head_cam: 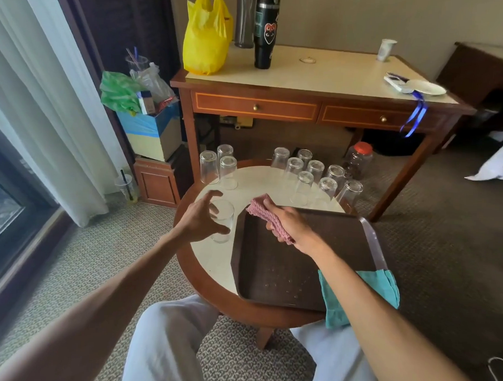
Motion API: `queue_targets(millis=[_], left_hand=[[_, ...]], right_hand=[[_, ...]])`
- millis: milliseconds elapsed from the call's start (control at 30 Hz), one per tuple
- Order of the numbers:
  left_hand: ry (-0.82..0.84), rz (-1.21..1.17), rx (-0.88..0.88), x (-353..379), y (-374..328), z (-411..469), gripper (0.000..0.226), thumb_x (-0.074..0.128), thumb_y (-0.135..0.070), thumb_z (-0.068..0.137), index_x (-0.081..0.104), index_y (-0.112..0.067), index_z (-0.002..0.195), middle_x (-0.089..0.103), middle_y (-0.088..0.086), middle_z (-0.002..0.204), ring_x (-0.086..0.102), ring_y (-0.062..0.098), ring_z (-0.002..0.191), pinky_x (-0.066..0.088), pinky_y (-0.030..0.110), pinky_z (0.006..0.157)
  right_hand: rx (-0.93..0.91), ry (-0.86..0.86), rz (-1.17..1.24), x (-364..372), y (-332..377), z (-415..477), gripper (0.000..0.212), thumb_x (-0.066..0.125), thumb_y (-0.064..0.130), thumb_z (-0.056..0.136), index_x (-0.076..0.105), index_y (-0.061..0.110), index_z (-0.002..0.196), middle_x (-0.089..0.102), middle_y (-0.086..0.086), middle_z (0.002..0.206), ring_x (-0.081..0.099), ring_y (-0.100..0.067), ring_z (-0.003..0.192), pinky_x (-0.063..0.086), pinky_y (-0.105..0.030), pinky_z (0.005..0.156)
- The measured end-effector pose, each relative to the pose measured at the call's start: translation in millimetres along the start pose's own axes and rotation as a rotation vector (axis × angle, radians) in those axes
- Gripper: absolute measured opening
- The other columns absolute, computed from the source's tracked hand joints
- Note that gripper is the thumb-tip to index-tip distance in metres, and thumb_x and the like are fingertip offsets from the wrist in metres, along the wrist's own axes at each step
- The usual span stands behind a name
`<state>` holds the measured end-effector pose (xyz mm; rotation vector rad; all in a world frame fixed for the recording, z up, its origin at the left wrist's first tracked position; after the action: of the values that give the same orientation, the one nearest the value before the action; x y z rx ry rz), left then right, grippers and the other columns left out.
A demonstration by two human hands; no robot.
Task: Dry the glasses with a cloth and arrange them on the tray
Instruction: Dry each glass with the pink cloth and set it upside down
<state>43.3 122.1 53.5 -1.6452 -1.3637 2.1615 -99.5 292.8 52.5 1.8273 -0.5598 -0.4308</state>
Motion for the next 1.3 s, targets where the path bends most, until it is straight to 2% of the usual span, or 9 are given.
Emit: queue_targets(millis=[133,267,433,700,833,933,1000,1100,1300], left_hand=[[-0.018,-0.053,0.075,-11,-37,3,0.076,0.1,-0.021,0.057,0.053,-0.019,0.116,0.068,0.0,0.107,0.068,0.019,0.097,0.06,0.038,0.079],[0.026,-0.027,0.202,-19,-83,-1,0.075,0.097,-0.032,0.056,0.06,-0.024,0.121,0.071,-0.005,0.109,0.07,0.016,0.097,0.062,0.044,0.081],[0.078,0.075,0.319,-22,-133,-10,0.081,0.096,-0.019,0.065,0.059,-0.025,0.136,0.068,0.001,0.127,0.065,0.018,0.11,0.061,0.036,0.08],[0.294,0.281,0.419,-14,-188,-22,0.076,0.093,-0.015,0.07,0.06,-0.026,0.138,0.056,-0.012,0.126,0.053,0.008,0.113,0.054,0.03,0.093],[0.278,0.11,0.374,-19,-181,-15,0.073,0.094,-0.019,0.072,0.061,-0.029,0.136,0.058,-0.01,0.133,0.055,0.008,0.119,0.048,0.019,0.096],[0.386,-0.172,0.2,-21,-158,-11,0.072,0.091,-0.018,0.076,0.058,-0.034,0.137,0.056,-0.009,0.139,0.053,0.017,0.13,0.051,0.033,0.099],[0.528,-0.53,-0.007,-16,-147,-15,0.063,0.084,-0.023,0.083,0.055,-0.03,0.139,0.055,0.006,0.139,0.058,0.03,0.127,0.056,0.043,0.095],[0.526,-0.732,-0.197,-10,-150,-20,0.052,0.066,-0.047,0.094,0.057,-0.016,0.135,0.056,0.022,0.133,0.063,0.034,0.115,0.058,0.039,0.09],[0.46,-0.681,-0.225,-8,-180,-21,0.028,0.048,-0.025,0.109,0.052,-0.012,0.134,0.054,0.018,0.12,0.059,0.028,0.104,0.06,0.032,0.074]], right_hand=[[0.005,0.014,0.02,-8,10,-3,0.048,0.051,0.056,0.097,0.064,0.01,0.103,0.055,-0.001,0.059,0.044,-0.01,0.042,0.031,-0.019,0.037],[-0.049,0.052,-0.001,-13,32,-21,0.046,0.054,0.052,0.098,0.066,0.008,0.103,0.058,-0.003,0.061,0.048,-0.01,0.042,0.033,-0.018,0.037],[-0.153,-0.001,-0.261,-30,48,-42,0.071,0.064,0.062,0.082,0.072,-0.006,0.098,0.074,-0.022,0.09,0.068,-0.027,0.075,0.05,-0.031,0.068],[-0.07,0.145,-0.444,-32,56,-69,0.037,0.052,0.035,0.103,0.071,0.006,0.088,0.076,-0.013,0.085,0.066,-0.018,0.066,0.048,-0.027,0.058],[-0.128,0.032,-0.398,-43,63,-67,0.032,0.052,0.025,0.105,0.068,-0.001,0.097,0.073,-0.008,0.077,0.068,-0.02,0.069,0.053,-0.029,0.065],[-0.187,-0.023,-0.417,-53,67,-60,0.033,0.055,0.027,0.103,0.067,-0.004,0.103,0.075,-0.018,0.092,0.071,-0.035,0.089,0.055,-0.045,0.089],[-0.23,-0.043,-0.488,-53,75,-58,0.031,0.057,0.029,0.102,0.069,0.003,0.113,0.073,-0.013,0.111,0.068,-0.028,0.106,0.047,-0.037,0.098],[-0.274,-0.077,-0.597,-53,80,-55,0.03,0.06,0.033,0.1,0.071,0.009,0.113,0.072,-0.007,0.114,0.064,-0.022,0.109,0.046,-0.034,0.097],[-0.269,-0.346,-0.696,-64,69,-42,0.03,0.071,0.045,0.089,0.071,0.015,0.083,0.072,-0.005,0.077,0.063,-0.02,0.063,0.043,-0.029,0.052]])
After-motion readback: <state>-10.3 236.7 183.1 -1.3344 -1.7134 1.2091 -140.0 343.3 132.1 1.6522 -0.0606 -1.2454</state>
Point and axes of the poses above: each hand's wrist, its own z-axis towards the middle knuckle, its own x-axis out of the palm, y = z × x, the point moved 7 cm from there along z, towards the middle knuckle
